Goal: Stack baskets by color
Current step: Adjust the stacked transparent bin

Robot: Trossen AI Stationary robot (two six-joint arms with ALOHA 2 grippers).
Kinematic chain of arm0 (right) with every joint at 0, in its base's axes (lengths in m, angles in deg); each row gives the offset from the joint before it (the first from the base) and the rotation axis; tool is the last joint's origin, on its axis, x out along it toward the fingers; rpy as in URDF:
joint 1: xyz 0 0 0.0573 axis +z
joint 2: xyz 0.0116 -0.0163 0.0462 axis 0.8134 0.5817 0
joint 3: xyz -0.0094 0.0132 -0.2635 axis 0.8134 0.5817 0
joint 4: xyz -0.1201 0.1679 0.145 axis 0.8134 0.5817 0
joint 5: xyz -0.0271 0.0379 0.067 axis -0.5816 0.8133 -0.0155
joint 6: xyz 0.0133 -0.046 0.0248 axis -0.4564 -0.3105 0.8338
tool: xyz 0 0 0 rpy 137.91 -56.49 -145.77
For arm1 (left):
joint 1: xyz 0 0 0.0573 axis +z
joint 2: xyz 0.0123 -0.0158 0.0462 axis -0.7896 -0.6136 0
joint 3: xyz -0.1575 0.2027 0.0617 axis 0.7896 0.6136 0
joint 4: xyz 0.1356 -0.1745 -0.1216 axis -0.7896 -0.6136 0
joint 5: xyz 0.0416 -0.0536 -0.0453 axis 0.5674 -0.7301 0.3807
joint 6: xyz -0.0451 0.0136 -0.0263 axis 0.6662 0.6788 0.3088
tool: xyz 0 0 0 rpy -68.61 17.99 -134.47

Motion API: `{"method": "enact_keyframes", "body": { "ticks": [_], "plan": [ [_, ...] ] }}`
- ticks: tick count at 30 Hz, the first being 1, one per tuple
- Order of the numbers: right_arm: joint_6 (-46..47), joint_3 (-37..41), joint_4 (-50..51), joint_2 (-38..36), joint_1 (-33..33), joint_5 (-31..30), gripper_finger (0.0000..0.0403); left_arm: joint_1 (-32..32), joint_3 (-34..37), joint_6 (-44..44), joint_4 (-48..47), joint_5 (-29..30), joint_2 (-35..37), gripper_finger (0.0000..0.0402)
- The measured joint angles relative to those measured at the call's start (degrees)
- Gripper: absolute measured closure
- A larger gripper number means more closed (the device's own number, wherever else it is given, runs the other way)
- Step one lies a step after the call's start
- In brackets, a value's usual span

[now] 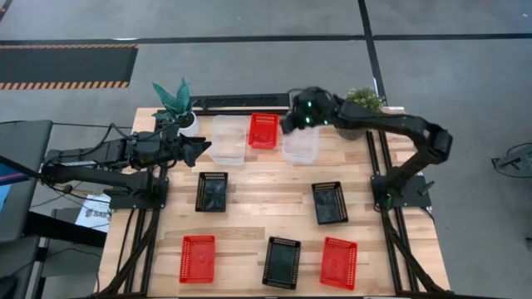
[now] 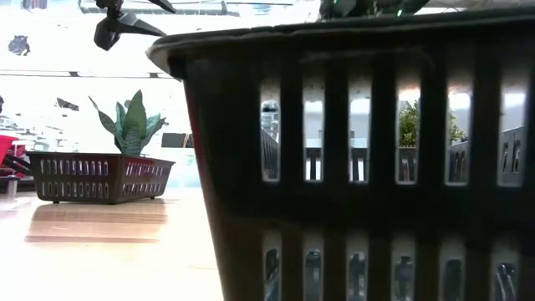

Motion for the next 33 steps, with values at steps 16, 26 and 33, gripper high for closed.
{"method": "enact_keyframes", "body": {
  "ticks": [16, 26, 33],
  "plan": [
    [-7.59, 0.09, 30.35, 2.89, 12.37, -8.56, 0.0292, 0.00, 0.00, -0.05, 0.21, 0.72, -0.02, 0.0193],
    [-12.10, 0.46, 36.12, 4.42, 9.97, -14.49, 0.0292, 0.00, 0.00, 0.83, 0.23, 0.72, 0.00, 0.0193],
    [-13.09, 0.60, 37.02, 4.34, 7.79, -18.48, 0.0292, 0.00, 0.00, 0.88, 0.23, 0.81, -0.02, 0.0193]
  ]
}}
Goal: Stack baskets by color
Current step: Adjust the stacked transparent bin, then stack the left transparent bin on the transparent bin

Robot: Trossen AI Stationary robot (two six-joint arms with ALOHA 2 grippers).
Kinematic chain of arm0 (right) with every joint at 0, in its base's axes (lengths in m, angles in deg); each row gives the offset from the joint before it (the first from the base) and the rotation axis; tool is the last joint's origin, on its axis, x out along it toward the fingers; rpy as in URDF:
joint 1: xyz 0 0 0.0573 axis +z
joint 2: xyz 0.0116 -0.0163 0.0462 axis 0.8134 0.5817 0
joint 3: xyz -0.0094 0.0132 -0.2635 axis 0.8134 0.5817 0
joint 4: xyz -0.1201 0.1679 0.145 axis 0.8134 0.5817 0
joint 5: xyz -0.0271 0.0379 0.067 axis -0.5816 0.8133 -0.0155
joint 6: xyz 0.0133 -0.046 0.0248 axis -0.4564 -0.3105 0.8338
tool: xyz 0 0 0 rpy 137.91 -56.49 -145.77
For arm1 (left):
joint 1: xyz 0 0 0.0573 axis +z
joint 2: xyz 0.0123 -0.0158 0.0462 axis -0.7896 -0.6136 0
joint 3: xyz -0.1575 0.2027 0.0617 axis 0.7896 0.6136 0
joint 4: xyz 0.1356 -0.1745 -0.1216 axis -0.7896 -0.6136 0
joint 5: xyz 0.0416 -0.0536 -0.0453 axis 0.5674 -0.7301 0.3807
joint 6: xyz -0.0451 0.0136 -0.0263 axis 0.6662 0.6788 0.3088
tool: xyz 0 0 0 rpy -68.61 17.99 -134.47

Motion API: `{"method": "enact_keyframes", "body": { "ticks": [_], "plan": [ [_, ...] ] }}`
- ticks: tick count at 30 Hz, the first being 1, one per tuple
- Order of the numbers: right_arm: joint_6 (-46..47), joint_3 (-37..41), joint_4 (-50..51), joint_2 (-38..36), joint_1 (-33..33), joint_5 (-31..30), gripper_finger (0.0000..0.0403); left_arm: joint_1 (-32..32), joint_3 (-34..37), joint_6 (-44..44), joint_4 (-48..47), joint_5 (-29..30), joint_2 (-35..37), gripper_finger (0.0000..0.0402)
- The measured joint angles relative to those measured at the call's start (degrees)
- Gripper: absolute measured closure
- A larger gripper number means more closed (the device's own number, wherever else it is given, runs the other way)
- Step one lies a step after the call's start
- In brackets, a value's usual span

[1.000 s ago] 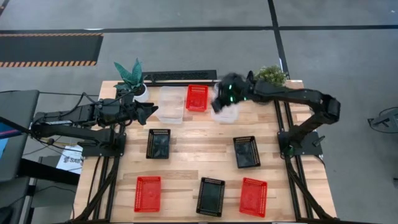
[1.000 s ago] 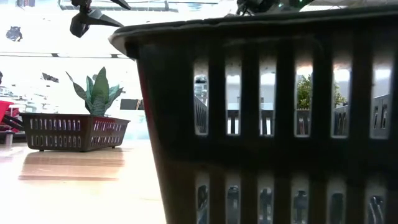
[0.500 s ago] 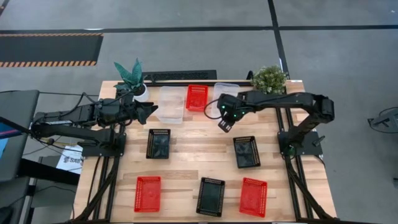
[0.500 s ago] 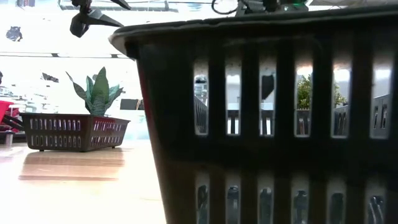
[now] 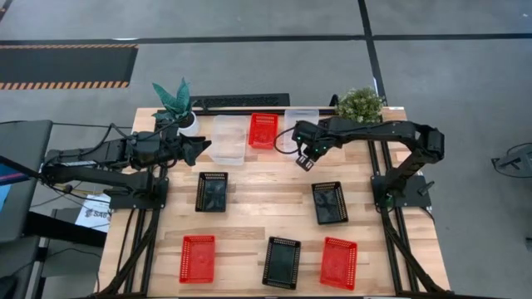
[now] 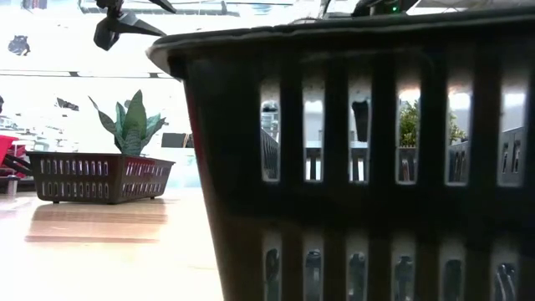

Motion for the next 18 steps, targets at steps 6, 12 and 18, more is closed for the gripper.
{"method": "enact_keyframes", "body": {
  "ticks": [6, 12, 18],
  "plan": [
    [0.12, 0.05, 0.33, -0.02, -1.60, -0.17, 0.0292, 0.00, 0.00, -0.33, -0.01, 0.11, 0.00, 0.0193],
    [7.25, -4.82, 0.35, 0.00, 0.94, 5.21, 0.0292, 0.00, 0.00, -0.33, -0.04, -0.11, 0.00, 0.0193],
    [17.79, -10.41, -15.46, 0.53, 5.64, 8.08, 0.0292, 0.00, 0.00, -0.32, -1.06, -0.15, 0.01, 0.0193]
  ]
}}
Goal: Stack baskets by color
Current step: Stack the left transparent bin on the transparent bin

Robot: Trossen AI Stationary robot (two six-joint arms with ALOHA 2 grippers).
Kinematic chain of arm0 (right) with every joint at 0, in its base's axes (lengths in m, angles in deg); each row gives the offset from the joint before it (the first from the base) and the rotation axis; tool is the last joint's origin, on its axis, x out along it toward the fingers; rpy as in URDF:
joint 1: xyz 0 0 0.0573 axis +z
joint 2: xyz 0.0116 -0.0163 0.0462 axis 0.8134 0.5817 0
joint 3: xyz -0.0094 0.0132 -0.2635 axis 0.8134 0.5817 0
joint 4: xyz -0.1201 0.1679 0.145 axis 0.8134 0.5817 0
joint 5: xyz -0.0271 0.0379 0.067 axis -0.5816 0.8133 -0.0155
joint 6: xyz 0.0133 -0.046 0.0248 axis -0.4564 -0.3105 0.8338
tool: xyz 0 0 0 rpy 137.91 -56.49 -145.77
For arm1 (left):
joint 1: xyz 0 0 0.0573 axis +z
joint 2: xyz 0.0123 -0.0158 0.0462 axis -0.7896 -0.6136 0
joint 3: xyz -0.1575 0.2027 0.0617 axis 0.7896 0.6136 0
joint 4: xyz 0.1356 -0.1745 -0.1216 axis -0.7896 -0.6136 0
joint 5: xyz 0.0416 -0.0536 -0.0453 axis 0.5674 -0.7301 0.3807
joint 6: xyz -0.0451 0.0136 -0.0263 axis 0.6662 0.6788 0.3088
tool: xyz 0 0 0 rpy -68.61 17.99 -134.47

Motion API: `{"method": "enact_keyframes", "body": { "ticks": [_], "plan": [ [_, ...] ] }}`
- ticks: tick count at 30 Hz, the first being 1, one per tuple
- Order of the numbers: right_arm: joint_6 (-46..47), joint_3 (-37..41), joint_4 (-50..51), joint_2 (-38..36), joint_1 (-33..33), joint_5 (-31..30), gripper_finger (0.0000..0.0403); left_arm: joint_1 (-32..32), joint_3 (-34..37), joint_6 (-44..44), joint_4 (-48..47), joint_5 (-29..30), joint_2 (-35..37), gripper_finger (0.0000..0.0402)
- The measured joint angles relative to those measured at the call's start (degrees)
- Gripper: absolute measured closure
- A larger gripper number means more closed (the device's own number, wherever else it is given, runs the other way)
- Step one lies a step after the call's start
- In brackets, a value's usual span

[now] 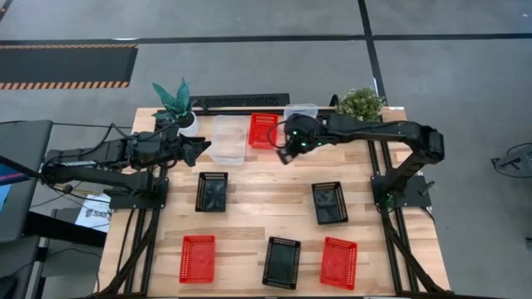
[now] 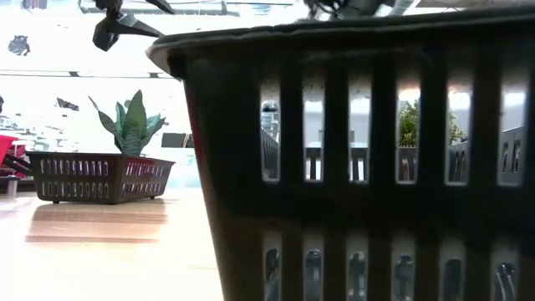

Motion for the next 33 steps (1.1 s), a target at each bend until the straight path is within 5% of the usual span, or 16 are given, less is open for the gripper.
{"method": "enact_keyframes", "body": {
  "ticks": [6, 13, 17, 24, 33],
  "plan": [
    [-1.58, 0.07, -18.55, 6.97, 2.58, 0.91, 0.0284, -0.02, 0.00, 0.78, -1.63, -0.04, 0.01, 0.0193],
    [4.78, 0.07, -30.46, 15.09, 0.53, 2.25, 0.0212, -0.02, 0.00, 1.13, -1.96, -0.07, -0.01, 0.0193],
    [-7.53, -0.53, -38.41, 18.87, 0.76, 5.14, 0.0193, -0.02, 0.00, 1.15, -2.86, -0.07, 0.01, 0.0193],
    [-36.40, -9.88, -32.85, 25.54, 2.64, 5.57, 0.0205, -0.02, 0.00, 1.30, -4.72, -0.64, 0.01, 0.0193],
    [-46.99, -24.49, -18.70, 36.50, 2.29, 3.93, 0.0216, -0.02, 0.00, 1.30, -5.57, -1.70, -0.01, 0.0193]
  ]
}}
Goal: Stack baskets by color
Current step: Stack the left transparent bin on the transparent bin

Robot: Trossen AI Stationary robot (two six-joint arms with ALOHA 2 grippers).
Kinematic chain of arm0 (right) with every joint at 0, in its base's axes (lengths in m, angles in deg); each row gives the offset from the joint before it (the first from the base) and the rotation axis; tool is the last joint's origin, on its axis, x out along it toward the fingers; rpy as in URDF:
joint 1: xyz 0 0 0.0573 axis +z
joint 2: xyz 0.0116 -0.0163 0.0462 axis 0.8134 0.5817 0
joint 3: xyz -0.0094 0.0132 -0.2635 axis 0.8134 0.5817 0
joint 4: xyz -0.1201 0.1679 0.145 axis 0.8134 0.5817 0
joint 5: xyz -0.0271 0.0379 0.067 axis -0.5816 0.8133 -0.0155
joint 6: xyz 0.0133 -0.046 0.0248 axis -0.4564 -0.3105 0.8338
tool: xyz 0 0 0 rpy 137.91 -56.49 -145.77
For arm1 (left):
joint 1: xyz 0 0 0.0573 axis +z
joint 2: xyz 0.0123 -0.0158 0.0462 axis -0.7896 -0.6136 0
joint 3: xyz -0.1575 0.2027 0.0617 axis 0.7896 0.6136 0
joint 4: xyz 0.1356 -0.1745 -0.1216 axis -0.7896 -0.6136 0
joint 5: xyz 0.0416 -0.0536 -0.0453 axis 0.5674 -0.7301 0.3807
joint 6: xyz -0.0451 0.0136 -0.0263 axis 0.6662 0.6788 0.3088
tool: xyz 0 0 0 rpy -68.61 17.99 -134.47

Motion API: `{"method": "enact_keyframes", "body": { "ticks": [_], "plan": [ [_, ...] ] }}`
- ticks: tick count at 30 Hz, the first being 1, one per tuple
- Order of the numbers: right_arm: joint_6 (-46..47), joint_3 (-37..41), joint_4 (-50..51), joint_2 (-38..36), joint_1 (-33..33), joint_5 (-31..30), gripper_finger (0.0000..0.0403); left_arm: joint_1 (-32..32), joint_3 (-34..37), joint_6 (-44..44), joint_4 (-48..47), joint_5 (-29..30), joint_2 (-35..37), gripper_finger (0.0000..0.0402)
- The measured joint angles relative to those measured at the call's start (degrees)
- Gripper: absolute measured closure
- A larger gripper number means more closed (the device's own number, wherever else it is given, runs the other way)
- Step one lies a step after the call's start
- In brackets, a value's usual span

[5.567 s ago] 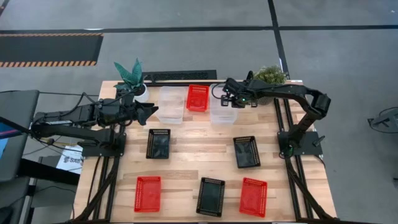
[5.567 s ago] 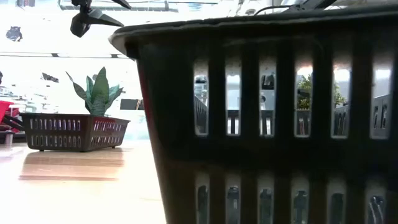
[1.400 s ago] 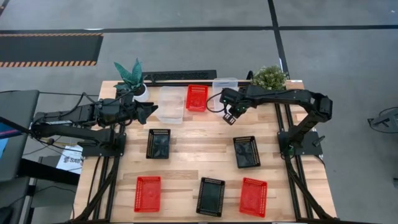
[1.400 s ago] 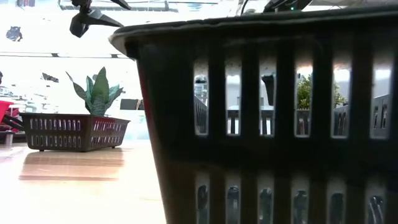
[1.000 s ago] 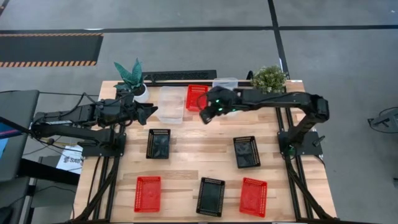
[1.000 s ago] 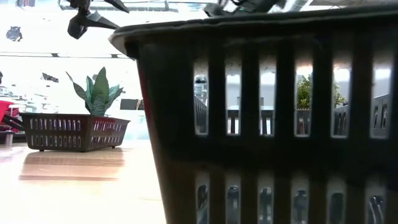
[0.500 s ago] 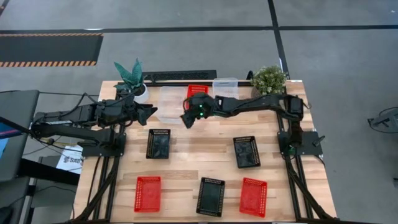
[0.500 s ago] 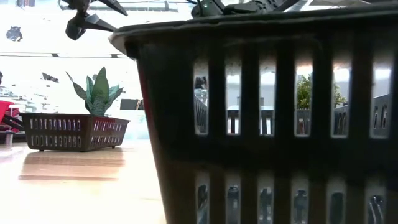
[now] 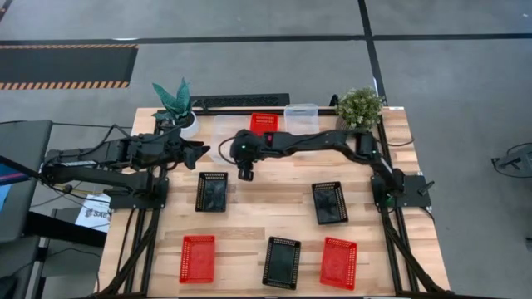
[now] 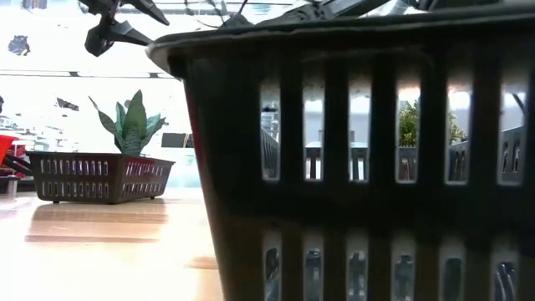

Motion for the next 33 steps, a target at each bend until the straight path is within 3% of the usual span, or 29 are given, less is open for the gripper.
{"method": "enact_keyframes", "body": {
  "ticks": [7, 10, 14, 24, 26, 33],
  "plan": [
    [-2.11, -5.89, 11.79, 3.49, -0.45, -0.44, 0.0242, 0.00, 0.00, 0.58, -0.21, 0.00, 0.02, 0.0193],
    [-2.78, -5.89, 11.90, 3.56, -0.07, -3.94, 0.0299, 0.00, 0.00, 0.85, -0.23, 0.13, 0.02, 0.0193],
    [-3.01, -5.89, 13.11, 3.23, 0.05, -4.07, 0.0385, 0.00, 0.00, 0.85, -0.23, 0.46, 0.00, 0.0193],
    [-7.98, -10.93, 15.36, 0.48, 1.49, -5.73, 0.0399, 0.00, 0.00, 1.70, 0.04, 0.17, 0.03, 0.0193],
    [-9.08, -12.12, 15.40, -1.13, 1.08, -8.34, 0.0399, 0.00, 0.00, 2.57, 0.37, 0.13, 0.04, 0.0193],
    [-10.96, -12.05, 31.41, -10.10, -5.28, -12.10, 0.0401, -0.04, 0.00, 2.89, 1.78, 0.09, 0.39, 0.0193]
  ]
}}
